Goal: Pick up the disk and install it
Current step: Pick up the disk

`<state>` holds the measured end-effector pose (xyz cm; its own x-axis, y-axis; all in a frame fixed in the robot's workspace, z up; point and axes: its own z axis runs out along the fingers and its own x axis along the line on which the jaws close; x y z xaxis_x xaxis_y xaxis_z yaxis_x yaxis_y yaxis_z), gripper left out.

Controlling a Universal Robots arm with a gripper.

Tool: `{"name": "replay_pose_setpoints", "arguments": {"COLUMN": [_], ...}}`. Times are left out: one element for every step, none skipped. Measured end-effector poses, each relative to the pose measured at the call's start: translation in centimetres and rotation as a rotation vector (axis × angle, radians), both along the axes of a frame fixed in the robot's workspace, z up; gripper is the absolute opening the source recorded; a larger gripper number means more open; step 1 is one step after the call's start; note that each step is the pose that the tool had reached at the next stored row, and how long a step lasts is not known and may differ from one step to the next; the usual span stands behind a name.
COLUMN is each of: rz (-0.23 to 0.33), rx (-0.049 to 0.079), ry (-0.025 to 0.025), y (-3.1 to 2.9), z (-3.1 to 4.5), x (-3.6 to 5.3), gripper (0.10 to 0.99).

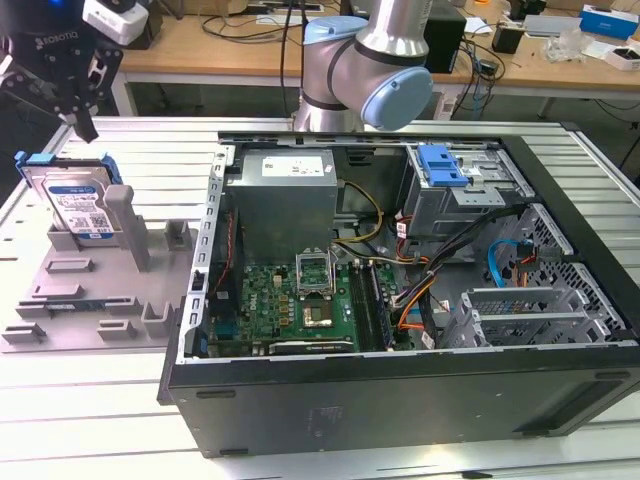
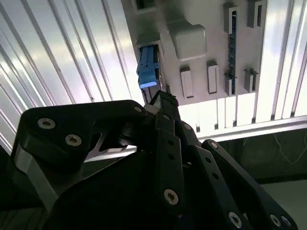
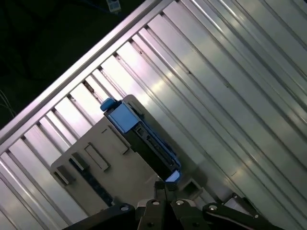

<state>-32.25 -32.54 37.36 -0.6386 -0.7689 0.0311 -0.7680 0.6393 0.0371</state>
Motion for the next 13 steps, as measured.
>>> {"name": "replay_pose_setpoints", "arguments": {"rz": [0.018,0.043,0.074,0.108,0.14,0.158,0.181,0.199,0.218,0.234,0.255,0.277,0.295], "rx": [0.0,0.0,0.0,0.0,0.0,0.0,0.0,0.0,0.0,0.0,0.0,0.0,0.0], "ry": [-0.0001,0.0,-0.0001,-0.0001,-0.0001,0.0,0.0,0.0,-0.0001,0.0,-0.0001,-0.0002,-0.0002], "y": [0.0,0.0,0.0,0.0,0.0,0.0,0.0,0.0,0.0,0.0,0.0,0.0,0.0], "z": [-0.01,-0.03,-0.05,-0.07,-0.09,-0.1,-0.12,-0.13,-0.14,-0.15,-0.17,-0.19,-0.2], "x": [0.0,0.0,0.0,0.0,0.0,0.0,0.0,0.0,0.0,0.0,0.0,0.0,0.0], "gripper": [0.106,0.106,0.106,0.106,0.106,0.106,0.106,0.106,0.106,0.106,0.106,0.106,0.106]}}
